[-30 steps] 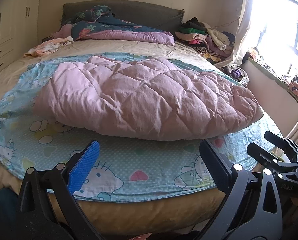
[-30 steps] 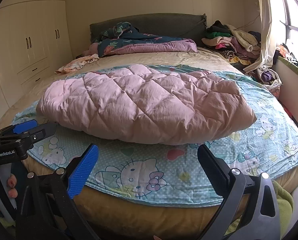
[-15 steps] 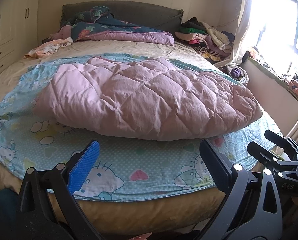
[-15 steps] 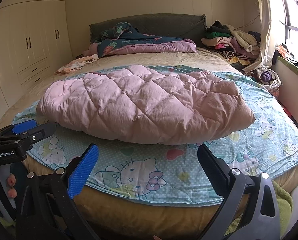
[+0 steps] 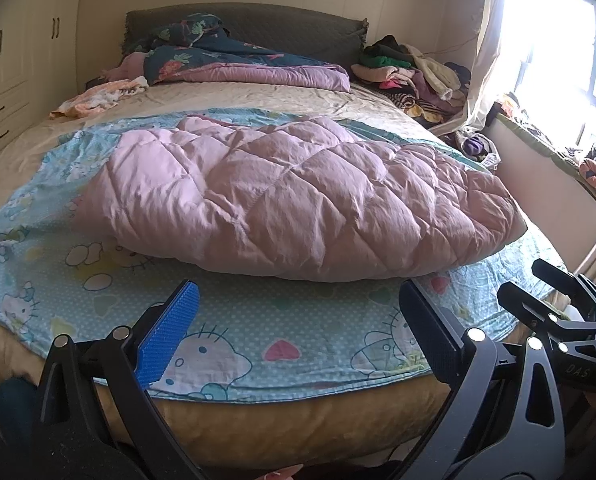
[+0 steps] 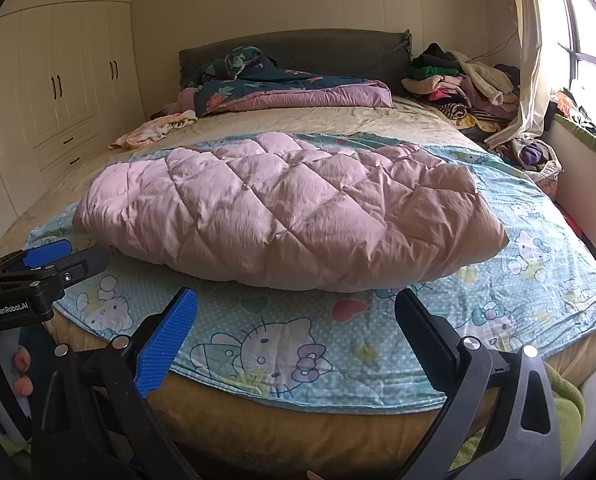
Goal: Fold large clothes
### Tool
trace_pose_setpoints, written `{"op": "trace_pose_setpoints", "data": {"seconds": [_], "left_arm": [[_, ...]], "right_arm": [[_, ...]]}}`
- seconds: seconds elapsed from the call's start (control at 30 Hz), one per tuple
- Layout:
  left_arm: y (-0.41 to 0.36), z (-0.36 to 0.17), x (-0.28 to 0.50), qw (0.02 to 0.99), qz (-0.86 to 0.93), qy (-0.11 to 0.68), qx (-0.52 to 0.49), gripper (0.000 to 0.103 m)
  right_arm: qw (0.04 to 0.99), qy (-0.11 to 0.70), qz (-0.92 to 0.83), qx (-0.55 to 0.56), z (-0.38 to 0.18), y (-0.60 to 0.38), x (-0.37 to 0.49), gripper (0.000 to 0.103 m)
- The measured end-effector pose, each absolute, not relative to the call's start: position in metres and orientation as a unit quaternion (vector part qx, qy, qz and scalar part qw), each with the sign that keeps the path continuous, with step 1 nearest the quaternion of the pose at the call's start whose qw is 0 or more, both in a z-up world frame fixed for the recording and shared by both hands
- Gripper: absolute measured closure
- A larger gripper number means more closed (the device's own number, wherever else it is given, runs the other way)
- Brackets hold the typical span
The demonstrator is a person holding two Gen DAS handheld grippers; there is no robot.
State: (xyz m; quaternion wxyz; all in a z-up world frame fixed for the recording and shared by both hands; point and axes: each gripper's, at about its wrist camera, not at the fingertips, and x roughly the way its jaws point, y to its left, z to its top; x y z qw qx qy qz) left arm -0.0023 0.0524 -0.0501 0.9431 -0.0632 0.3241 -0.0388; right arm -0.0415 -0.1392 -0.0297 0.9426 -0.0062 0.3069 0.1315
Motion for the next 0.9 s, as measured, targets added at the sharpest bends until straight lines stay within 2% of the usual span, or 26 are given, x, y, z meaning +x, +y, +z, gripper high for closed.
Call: {"op": "trace_pose_setpoints", "data": {"seconds": [0.9], "left_arm": [[0.0577, -0.0474, -0.0030, 0.944, -0.031, 0.325, -0.057, 0.009]], "right_arm": [[0.943, 0.305, 0.132, -0.012, -0.0270, -0.1344, -0.0400, 0.004]]}}
